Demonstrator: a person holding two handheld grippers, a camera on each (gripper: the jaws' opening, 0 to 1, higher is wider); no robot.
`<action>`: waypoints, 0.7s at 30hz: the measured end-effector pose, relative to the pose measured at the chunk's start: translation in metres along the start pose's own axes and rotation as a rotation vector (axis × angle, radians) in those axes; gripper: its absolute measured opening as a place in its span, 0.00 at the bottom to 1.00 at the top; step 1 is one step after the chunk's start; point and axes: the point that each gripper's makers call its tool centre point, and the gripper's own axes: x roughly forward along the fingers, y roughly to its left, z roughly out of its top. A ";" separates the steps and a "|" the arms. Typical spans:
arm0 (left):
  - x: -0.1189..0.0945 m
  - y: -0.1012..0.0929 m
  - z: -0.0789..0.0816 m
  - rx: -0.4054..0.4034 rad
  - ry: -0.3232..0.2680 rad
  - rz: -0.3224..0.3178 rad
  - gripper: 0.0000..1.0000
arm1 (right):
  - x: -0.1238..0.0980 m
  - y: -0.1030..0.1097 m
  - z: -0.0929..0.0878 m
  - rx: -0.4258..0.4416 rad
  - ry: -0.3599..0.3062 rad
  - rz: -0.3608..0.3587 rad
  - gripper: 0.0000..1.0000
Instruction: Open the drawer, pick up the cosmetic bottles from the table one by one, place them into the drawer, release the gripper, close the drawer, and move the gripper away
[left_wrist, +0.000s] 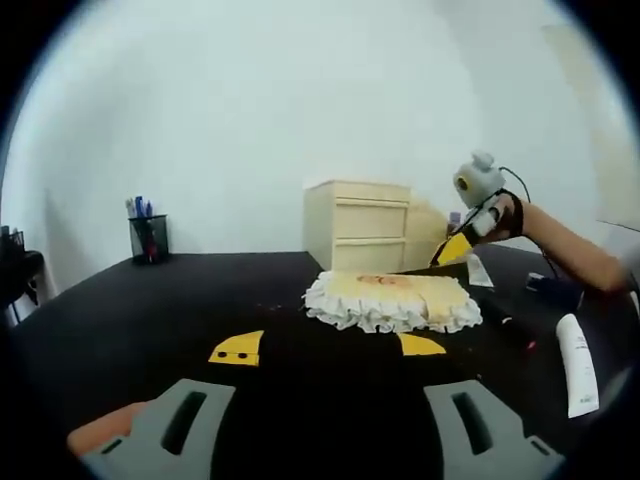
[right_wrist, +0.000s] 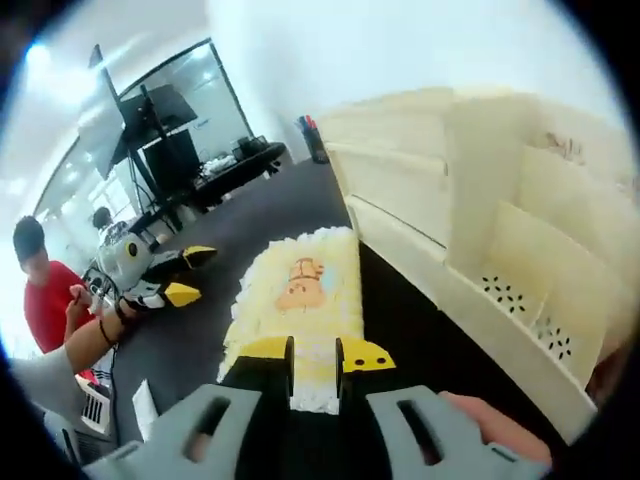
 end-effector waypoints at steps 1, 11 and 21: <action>0.000 0.000 0.000 0.000 0.000 0.000 0.44 | 0.001 -0.003 -0.003 0.007 0.009 0.004 0.17; 0.001 0.001 0.000 0.003 0.000 -0.001 0.43 | 0.007 -0.013 -0.019 0.121 0.072 0.066 0.24; 0.001 -0.001 -0.001 0.008 0.003 -0.001 0.43 | 0.008 -0.013 -0.016 0.108 0.049 0.058 0.14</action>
